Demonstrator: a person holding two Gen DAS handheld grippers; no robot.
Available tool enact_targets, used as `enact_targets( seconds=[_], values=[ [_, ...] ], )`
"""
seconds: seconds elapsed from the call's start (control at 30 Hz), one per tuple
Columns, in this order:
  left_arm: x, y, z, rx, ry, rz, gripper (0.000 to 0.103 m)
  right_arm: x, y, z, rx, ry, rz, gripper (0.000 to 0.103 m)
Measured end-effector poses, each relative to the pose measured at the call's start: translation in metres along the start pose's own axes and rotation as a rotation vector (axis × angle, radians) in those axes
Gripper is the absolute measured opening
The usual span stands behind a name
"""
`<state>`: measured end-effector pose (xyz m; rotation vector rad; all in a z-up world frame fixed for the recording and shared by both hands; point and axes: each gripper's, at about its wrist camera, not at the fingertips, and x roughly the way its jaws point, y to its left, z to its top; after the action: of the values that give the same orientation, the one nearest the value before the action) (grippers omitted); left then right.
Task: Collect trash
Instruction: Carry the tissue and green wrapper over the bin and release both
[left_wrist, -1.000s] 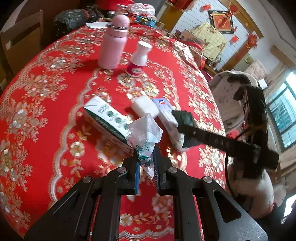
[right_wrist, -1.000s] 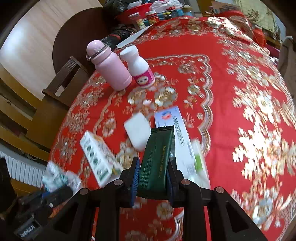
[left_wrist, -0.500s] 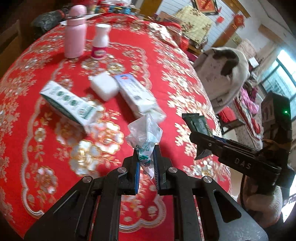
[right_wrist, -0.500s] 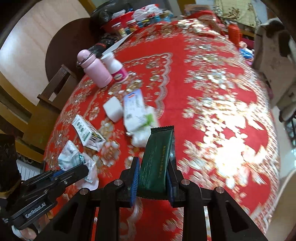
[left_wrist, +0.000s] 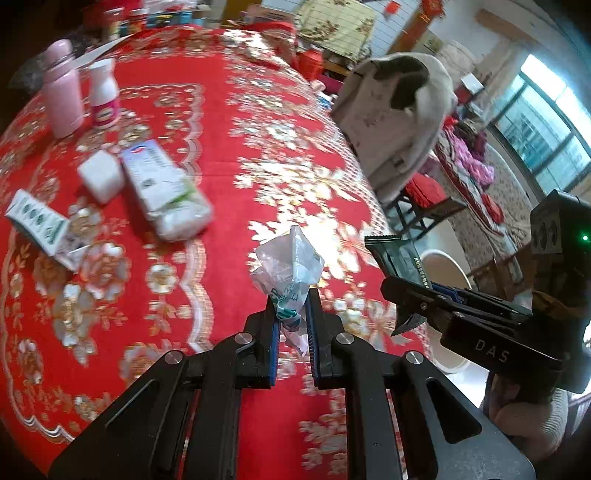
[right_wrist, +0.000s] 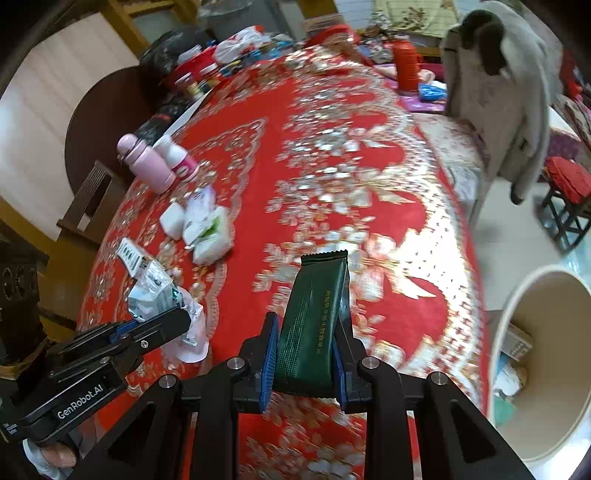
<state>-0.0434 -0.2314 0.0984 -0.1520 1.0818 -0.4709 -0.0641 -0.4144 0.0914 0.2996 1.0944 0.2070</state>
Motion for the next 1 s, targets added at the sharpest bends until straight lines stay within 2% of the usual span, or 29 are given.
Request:
enact_targets(
  seconds=[0.47, 1.0],
  values=[
    [0.037, -0.096, -0.002, 0.162, 0.049, -0.063, 0.010, -0.054, -0.087, -0.033, 0.162, -0.054, -0.082, 0.024],
    [0.088, -0.189, -0.012, 0.305, 0.114, -0.120, 0.010, -0.098, -0.179, -0.076, 0.331, -0.069, -0.180, 0.024]
  ],
)
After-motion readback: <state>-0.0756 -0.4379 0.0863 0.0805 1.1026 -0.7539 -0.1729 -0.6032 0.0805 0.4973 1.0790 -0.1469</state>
